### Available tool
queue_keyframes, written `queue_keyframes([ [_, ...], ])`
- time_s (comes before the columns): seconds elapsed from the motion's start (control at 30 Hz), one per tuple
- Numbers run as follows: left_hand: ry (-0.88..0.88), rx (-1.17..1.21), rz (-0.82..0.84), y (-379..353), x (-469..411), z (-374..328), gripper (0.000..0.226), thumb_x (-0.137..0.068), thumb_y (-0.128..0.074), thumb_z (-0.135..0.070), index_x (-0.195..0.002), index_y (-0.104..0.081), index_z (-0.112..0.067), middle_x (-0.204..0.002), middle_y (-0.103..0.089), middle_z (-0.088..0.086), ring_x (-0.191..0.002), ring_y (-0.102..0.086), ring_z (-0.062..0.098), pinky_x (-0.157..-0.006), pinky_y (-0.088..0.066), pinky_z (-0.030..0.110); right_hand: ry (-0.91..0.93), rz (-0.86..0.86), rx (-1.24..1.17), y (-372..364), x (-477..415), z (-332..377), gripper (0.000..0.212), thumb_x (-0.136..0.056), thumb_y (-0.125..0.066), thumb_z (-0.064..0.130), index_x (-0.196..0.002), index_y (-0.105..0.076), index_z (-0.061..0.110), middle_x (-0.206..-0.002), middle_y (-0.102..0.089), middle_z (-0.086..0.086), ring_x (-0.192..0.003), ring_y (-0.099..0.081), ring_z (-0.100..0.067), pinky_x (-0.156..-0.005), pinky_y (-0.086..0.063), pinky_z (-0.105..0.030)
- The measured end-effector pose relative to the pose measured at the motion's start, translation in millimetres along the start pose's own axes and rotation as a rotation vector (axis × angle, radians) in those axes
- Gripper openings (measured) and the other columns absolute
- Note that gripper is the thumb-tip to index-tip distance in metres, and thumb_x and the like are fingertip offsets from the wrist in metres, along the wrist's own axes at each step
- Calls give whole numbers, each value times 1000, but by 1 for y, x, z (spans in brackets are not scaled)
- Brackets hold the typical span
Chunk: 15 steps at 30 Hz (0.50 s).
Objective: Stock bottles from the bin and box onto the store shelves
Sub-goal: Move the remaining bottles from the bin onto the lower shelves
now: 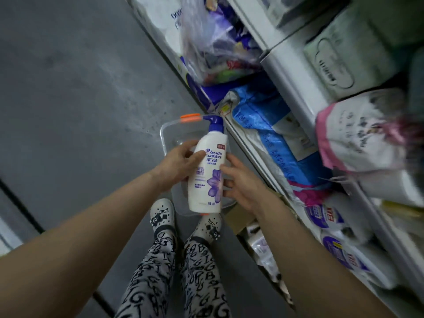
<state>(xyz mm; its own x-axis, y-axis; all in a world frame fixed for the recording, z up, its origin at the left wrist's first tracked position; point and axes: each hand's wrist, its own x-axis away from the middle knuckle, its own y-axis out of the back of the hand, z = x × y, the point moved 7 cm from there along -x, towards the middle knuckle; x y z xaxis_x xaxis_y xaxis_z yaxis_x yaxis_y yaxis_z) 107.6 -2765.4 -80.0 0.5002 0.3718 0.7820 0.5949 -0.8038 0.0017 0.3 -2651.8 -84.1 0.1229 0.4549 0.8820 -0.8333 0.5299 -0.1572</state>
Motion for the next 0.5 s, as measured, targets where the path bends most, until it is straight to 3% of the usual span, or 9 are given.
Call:
queue_keyframes([
  [0.17, -82, 7, 44, -9, 72, -67, 42, -100, -50, -9, -138, -49, -27, -111, -69, 6, -94, -68, 19, -78, -60, 38, 115, -20, 47, -2, 86, 49, 47, -101, -52, 16, -145, -43, 32, -112, -73, -5, -100, -68, -27, -100, -47, -61],
  [0.27, -170, -5, 77, -16, 120, -112, 47, -99, -50, -4, -139, -47, -29, -111, -69, 4, -93, -68, 16, -77, -59, 37, 202, -35, 51, -3, 140, 81, 42, -101, -51, 14, -139, -48, 31, -109, -74, -3, -90, -70, -22, -91, -53, -53],
  [0.4, -271, -54, 108, -26, 177, -162, 50, -99, -52, -4, -138, -46, -34, -97, -71, -8, -78, -70, 2, -61, -57, 23, 279, -59, 12, -1, 208, 111, 40, -100, -51, 10, -135, -50, 30, -99, -74, -2, -81, -70, -22, -81, -55, -46],
  [0.5, -331, -103, 118, -35, 217, -195, 48, -98, -54, -6, -139, -49, -31, -98, -71, -5, -85, -70, 10, -69, -59, 31, 348, -66, 24, 1, 255, 127, 41, -99, -53, 9, -137, -51, 26, -101, -74, -4, -82, -69, -24, -80, -55, -50],
])
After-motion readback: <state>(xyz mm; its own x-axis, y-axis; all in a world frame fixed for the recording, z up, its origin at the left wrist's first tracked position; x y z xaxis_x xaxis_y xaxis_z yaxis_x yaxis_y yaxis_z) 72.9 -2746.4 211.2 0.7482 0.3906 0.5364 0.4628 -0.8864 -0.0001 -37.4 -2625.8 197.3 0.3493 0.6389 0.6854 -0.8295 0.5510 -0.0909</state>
